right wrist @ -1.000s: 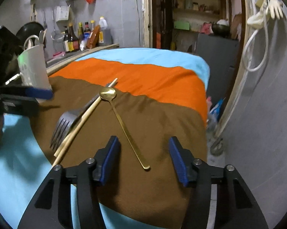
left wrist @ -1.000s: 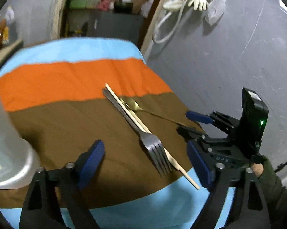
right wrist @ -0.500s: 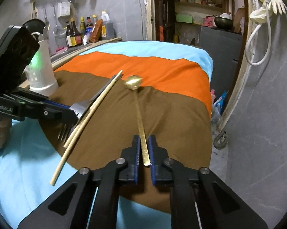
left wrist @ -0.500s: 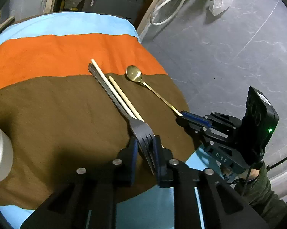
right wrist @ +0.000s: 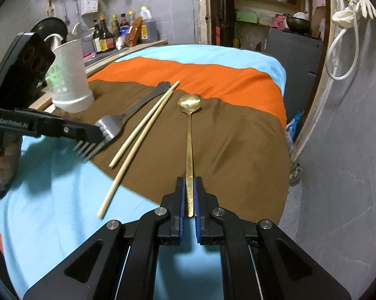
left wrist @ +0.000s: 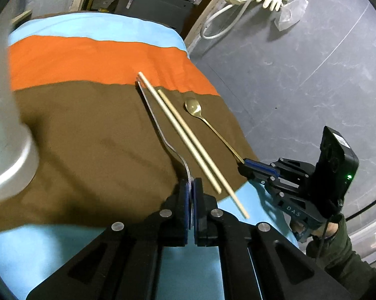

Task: Organize utensils
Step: 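Close the left gripper on the fork handle while the right gripper closes on the gold spoon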

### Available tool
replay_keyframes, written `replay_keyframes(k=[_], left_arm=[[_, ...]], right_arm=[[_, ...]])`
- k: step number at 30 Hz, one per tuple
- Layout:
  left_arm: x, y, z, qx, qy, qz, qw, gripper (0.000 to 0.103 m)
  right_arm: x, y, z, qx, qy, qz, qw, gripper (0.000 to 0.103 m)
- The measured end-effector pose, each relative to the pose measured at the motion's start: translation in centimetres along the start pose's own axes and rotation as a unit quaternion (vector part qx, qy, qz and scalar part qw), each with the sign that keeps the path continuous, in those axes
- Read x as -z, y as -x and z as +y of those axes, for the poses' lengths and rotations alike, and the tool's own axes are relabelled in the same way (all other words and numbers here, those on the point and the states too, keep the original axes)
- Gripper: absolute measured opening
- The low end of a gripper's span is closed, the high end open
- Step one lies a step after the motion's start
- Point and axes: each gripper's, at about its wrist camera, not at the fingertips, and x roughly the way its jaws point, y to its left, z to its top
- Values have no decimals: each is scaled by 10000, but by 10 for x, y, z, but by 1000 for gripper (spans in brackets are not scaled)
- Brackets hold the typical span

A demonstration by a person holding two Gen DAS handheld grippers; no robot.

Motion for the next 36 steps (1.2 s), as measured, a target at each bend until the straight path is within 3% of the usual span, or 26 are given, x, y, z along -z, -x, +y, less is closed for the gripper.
replay_keyframes(k=[4, 7, 9, 11, 14, 27, 36], left_arm=[[10, 17, 6, -45, 19, 80, 10000, 2], [17, 29, 7, -268, -55, 77, 9996, 9], [19, 32, 4, -549, -173, 69, 9983, 17], [21, 31, 1, -700, -255, 65, 9972, 25], [24, 28, -5, -855, -340, 57, 9957, 32], [-21, -4, 0, -1239, -263, 324, 9914, 34], [-41, -33, 4, -1856, -652, 682, 9781, 33]], right_arm=[[4, 8, 4, -142, -37, 76, 9999, 5], [2, 9, 2, -172, -77, 103, 9998, 6], [-2, 6, 0, -147, -130, 103, 9998, 11], [-6, 3, -1, -85, -141, 88, 9998, 24], [-15, -6, 2, 4, -22, 87, 10000, 25], [-62, -44, -4, 12, 258, 139, 9996, 29], [-76, -61, 3, -50, 672, 220, 9975, 37]])
